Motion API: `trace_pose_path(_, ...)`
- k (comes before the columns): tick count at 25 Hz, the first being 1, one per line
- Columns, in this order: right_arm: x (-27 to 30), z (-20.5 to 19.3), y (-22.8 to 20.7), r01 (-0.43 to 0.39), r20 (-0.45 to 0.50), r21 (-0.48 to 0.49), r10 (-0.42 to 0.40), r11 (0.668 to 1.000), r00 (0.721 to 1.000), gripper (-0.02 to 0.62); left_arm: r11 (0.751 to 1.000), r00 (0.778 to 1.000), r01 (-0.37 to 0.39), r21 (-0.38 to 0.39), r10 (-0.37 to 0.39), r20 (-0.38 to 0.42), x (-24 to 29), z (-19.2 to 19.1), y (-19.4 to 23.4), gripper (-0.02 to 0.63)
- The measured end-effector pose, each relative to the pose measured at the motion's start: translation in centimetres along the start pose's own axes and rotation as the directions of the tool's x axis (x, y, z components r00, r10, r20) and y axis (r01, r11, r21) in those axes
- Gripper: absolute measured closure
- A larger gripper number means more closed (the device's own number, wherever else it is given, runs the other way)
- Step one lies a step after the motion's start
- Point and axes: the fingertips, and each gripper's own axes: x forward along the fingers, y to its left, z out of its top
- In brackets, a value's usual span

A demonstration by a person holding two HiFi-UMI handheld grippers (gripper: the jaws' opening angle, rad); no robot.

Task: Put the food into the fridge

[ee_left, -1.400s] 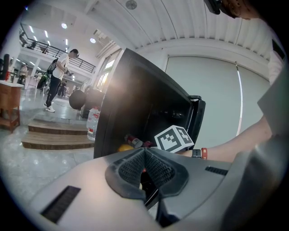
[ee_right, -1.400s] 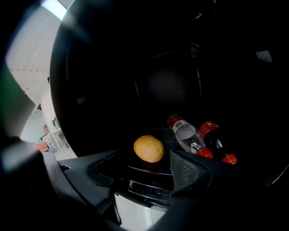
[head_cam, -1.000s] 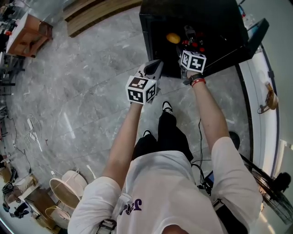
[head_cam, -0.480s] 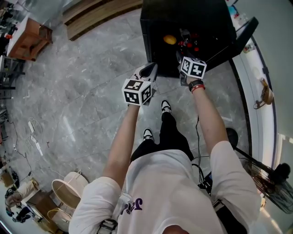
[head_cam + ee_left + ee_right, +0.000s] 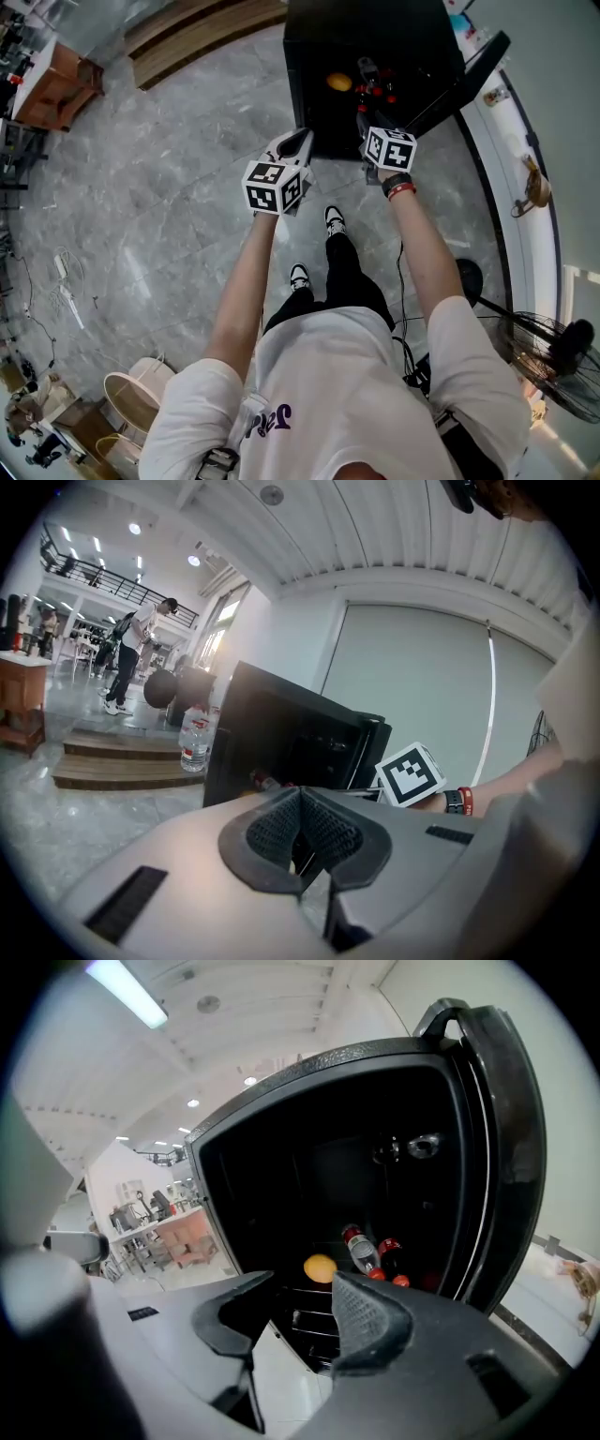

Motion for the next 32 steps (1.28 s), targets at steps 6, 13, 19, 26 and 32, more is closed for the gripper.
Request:
trace_pose_path(6,-2.7,-0.7,0.1,0.020,0.022,0.011,-0.020,1.000,1.000,0.393,1.000,1.000,0.017,0.016,-0.017,-0.011,-1.3,-0.6,-1.4,0.589)
trace_pose_path(13,-5.8,-1.1,0.0,0.036,0.028,-0.007,-0.036,0.999,0.999,0.410,0.999,1.000,0.021,0.030,-0.021,-0.014,-3.0,-0.9,-2.5,0.589)
trace_pose_path(19,-8.5,-1.1,0.2,0.037,0.042,-0.018,-0.036,0.999,0.998,0.422,0.999,1.000,0.016,0.042,-0.016,-0.014,-4.3,-0.9,-3.2,0.589)
trace_pose_path(26,-12.4,-0.7,1.5,0.028,0.080,-0.015,-0.027,0.999,0.996,0.452,0.999,1.000,0.012,0.046,-0.012,0.016,-6.2,0.7,-4.1,0.589)
trace_pose_path(32,-15.4,-0.3,2.6,0.038,0.119,-0.040,-0.033,0.998,0.992,0.481,0.996,1.000,-0.019,0.084,0.017,0.022,-7.8,1.3,-4.3,0.589)
